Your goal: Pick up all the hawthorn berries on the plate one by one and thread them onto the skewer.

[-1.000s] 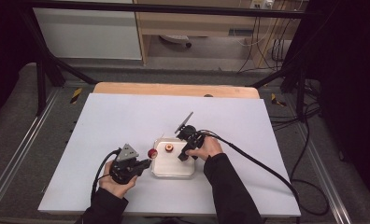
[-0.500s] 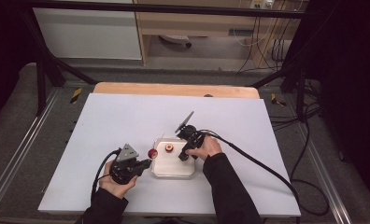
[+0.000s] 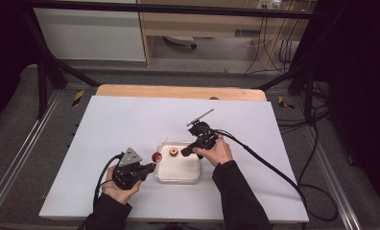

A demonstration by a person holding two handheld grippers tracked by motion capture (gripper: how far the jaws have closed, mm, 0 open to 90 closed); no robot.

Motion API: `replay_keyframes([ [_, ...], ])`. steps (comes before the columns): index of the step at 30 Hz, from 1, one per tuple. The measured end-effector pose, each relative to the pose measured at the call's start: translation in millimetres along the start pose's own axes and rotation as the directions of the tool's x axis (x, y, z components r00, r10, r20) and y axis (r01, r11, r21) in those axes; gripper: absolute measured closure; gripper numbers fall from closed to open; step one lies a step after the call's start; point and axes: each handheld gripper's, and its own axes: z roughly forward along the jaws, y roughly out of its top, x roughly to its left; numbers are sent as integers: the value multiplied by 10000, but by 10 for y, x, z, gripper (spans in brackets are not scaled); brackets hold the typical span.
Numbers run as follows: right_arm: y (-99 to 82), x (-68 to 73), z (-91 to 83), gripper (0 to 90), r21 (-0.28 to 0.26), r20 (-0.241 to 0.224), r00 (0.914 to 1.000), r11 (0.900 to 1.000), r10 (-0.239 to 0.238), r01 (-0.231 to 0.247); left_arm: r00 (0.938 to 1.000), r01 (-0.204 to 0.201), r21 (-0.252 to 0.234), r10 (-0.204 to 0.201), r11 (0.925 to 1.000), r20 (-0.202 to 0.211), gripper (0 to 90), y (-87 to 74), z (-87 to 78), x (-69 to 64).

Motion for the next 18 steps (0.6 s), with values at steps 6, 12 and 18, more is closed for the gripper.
replay_keyframes([
  [6,-113,33,-153,607,-2249,-441,9977,9725,523,-610,9999,100,-215,-102,9997,-71,884,6,-19,-17],
  [12,-254,46,-235,608,-4229,-1117,9866,8927,1192,-1557,9995,306,-414,-309,9987,-64,884,18,-42,-32],
  [18,-342,103,-229,608,-5683,-1587,9726,7898,1700,-2308,9990,432,-573,-439,9974,-120,884,32,-70,-61],
])
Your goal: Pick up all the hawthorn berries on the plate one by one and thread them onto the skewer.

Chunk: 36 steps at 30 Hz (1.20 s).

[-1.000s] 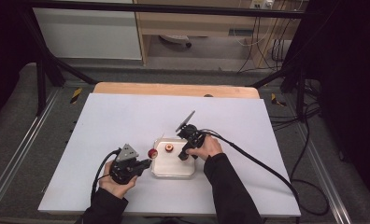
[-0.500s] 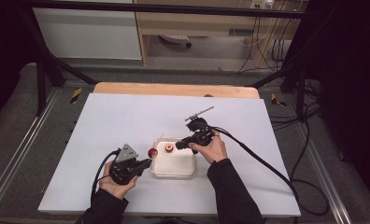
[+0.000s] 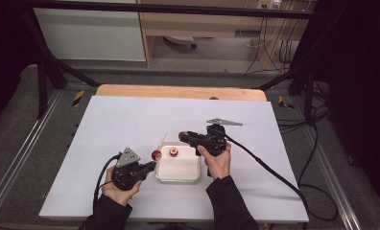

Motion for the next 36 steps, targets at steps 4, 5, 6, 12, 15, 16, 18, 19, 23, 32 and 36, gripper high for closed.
replay_keyframes([
  [4,-27,37,3,608,-978,-211,9990,9943,403,-422,9999,135,-73,-135,9999,23,884,9,-8,-29],
  [5,-34,48,0,609,-1213,-261,9984,9912,497,-525,9998,174,-85,-173,9998,31,884,11,-8,-38],
  [6,-42,60,-4,609,-1486,-282,9981,9872,547,-583,9997,229,-117,-229,9997,41,884,13,-6,-48],
  [12,-109,150,8,609,-2916,-587,9951,9520,790,-927,9989,427,-102,-425,9990,196,884,9,30,-101],
  [15,-153,179,28,610,-3418,-715,9940,9342,827,-1023,9989,400,-7,-399,9992,241,884,3,59,-129],
  [16,-168,187,34,610,-3530,-755,9936,9296,844,-1058,9989,381,22,-381,9993,254,884,2,68,-139],
  [18,-194,200,46,610,-3816,-785,9935,9183,818,-1058,9989,363,57,-365,9993,289,884,1,79,-160],
  [19,-205,210,50,610,-3935,-860,9925,9122,874,-1144,9988,373,32,-373,9993,305,884,2,84,-169],
  [23,-242,234,62,610,-4304,-1064,9896,8927,965,-1334,9988,360,-6,-360,9994,344,884,12,90,-193],
  [32,-328,258,105,611,-4369,-1378,9848,8858,1062,-1566,9989,312,-46,-310,9995,356,884,20,91,-204],
  [36,-338,270,104,611,-4356,-1440,9843,8866,1020,-1556,9989,318,-27,-317,9995,355,884,20,93,-203],
])
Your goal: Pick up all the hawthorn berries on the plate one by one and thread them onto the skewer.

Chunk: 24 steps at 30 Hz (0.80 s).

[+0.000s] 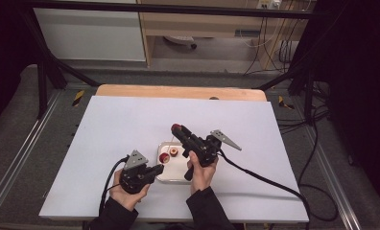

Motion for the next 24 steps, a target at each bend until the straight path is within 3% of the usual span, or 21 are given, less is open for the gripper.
replay_keyframes([
  [16,-32,-25,15,612,299,27,9998,9993,-203,202,10000,59,42,-59,10000,-16,884,-1,3,8],
  [24,-98,-29,17,613,555,93,9993,9978,-361,355,9996,275,165,-275,9995,-1,885,-10,19,10],
])
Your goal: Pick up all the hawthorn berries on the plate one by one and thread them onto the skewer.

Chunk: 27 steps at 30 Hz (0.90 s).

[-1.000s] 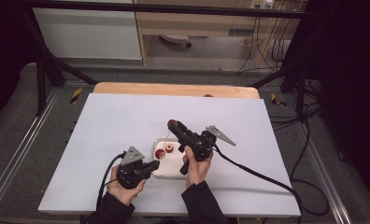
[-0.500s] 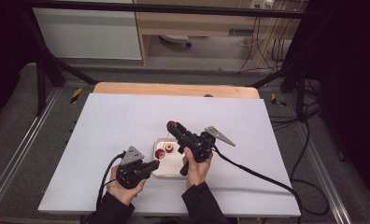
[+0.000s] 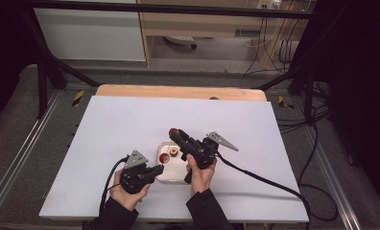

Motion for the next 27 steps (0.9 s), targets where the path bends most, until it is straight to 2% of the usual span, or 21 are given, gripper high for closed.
replay_keyframes([
  [6,-9,22,-24,616,148,89,9996,9995,-266,265,9999,109,92,-109,9999,-19,885,-9,9,1],
  [11,10,20,-24,618,453,100,10000,9990,1,-5,9998,-177,141,179,9997,-117,886,-12,15,-28],
  [14,25,13,-28,620,584,95,9996,9980,-261,255,9997,-251,88,252,9996,-52,888,-10,-9,-11],
  [17,41,13,-33,622,709,46,9998,9973,-217,213,9996,-248,13,248,9997,-104,888,-8,-21,-21],
  [20,57,11,-32,623,804,-112,9999,9968,49,-40,9988,-424,5,424,9991,-255,889,-13,-14,-32],
  [25,64,23,-40,625,731,-35,9999,9972,146,-144,9987,-368,-306,357,9989,-374,889,-14,-33,-53],
  [27,43,32,-38,626,611,-7,10000,9981,88,-87,9996,-173,-348,165,9992,-231,889,5,-41,-46],
])
